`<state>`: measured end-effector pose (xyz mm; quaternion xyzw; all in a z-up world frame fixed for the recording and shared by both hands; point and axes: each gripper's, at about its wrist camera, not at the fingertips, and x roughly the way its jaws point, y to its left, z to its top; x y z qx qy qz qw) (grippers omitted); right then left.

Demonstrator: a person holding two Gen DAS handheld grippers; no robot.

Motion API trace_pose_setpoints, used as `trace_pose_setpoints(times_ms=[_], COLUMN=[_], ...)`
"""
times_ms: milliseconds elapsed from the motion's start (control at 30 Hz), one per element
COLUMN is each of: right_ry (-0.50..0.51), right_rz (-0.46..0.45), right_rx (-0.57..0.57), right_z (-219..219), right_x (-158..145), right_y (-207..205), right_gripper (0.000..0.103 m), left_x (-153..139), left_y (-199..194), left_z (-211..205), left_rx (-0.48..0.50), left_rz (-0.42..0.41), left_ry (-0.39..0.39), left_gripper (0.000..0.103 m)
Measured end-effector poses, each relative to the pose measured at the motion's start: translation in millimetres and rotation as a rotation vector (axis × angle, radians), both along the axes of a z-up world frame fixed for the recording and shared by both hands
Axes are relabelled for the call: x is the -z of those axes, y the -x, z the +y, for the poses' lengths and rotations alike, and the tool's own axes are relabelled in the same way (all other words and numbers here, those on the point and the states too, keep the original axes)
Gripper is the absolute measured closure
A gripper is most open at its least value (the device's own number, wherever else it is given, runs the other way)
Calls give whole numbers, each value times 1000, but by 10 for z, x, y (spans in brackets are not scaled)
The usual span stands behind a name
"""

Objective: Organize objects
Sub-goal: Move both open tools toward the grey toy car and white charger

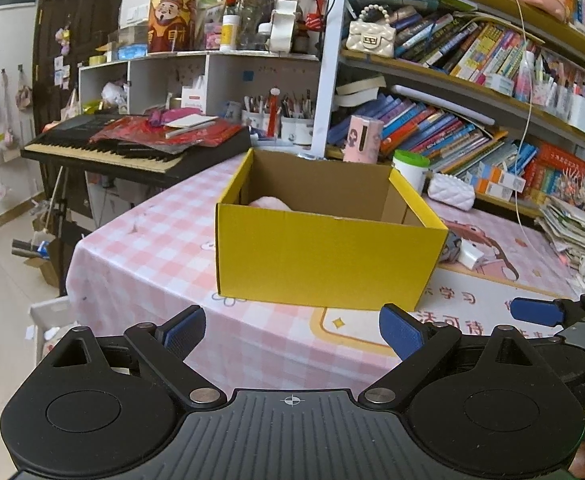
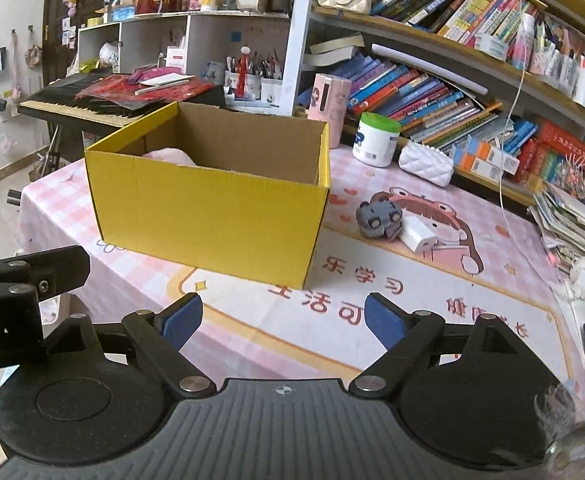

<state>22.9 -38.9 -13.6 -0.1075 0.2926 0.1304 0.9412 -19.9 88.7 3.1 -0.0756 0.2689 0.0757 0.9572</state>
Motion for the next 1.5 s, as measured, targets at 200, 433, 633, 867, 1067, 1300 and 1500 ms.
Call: trace_pose_setpoints(times_ms=[200, 433, 633, 867, 1067, 1300, 1500], right_ry=[-7, -15, -13, -8, 0, 4, 3], right_rz=[1, -2, -1, -1, -11, -14, -7], right_rx=[16, 47, 75, 128, 193, 294, 367], right_z=[-37, -113, -176, -315, -492, -788, -1028], right_x=[1, -5, 11, 12, -8, -9, 3], right_y=[104, 213, 310, 389, 424, 447, 406], right_gripper=[14, 14, 14, 14, 14, 13, 13], left_x=[-6, -25, -9, -2, -12, -7, 7], left_y=[78, 148, 196, 183, 97, -50, -169], left_z=[-27, -62, -102, -209, -358, -607, -813], left_rx=[15, 37, 62, 115, 183, 281, 344], left_rz=[3, 0, 6, 6, -2, -4, -2], left_ry=[-3, -2, 7, 15, 17, 21, 24], left_gripper=[8, 7, 7, 7, 7, 7, 7])
